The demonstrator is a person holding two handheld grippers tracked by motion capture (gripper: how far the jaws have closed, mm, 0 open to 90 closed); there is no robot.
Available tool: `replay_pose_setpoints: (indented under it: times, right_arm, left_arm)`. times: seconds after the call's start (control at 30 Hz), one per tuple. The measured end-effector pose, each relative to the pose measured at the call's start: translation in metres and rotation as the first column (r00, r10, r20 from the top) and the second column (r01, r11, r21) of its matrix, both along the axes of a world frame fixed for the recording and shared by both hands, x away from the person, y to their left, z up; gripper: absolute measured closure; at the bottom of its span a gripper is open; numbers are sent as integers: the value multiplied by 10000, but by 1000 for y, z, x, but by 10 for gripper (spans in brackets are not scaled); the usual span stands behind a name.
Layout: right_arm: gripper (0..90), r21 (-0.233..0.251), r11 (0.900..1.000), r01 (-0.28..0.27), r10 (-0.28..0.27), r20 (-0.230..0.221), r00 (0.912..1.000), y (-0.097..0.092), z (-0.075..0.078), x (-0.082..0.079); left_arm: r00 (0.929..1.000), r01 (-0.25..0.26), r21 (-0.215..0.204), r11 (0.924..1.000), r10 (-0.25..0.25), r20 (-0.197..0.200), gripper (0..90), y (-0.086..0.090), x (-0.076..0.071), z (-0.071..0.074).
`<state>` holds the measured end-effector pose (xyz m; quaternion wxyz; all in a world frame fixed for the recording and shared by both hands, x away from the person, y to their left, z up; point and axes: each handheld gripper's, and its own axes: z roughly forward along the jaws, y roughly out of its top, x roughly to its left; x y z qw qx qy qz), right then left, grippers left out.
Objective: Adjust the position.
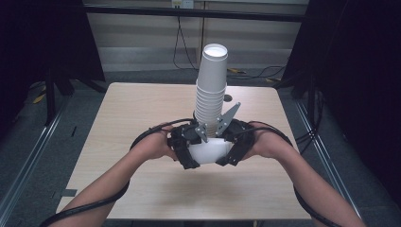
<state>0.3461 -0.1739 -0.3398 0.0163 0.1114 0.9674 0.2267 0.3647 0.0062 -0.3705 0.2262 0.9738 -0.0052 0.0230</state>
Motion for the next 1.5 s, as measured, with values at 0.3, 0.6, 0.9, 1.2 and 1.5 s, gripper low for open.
replay_pose_setpoints:
  times: [0.3, 0.6, 0.9, 1.2, 1.5]
  right_arm:
    - [190, -268, 9996, -14, 13, -35, 10000, 4, -1, 0]
    - [217, -445, 9990, -41, 28, -310, 9995, 9, -7, 2]
    - [246, -329, 9995, 9, -22, -411, 9992, 9, -15, 4]
    - [242, 406, 9989, 247, -244, -94, 9997, -7, -13, 3]
    - [238, 1222, 9919, 338, -328, -103, 9994, -18, -15, 3]
  left_arm:
    - [9998, 198, 40, 9998, -199, 89, 123, -2, 0, 1]
    - [9998, 200, -171, 9997, -201, -69, 121, -3, -2, 2]
    - [9997, 243, -450, 9987, -242, 18, 123, -1, -1, 0]
    - [9999, 113, -1997, 9798, -115, -1, 82, 18, 5, 0]
    - [9988, -202, -2849, 9583, 69, -477, 0, 30, 12, 0]
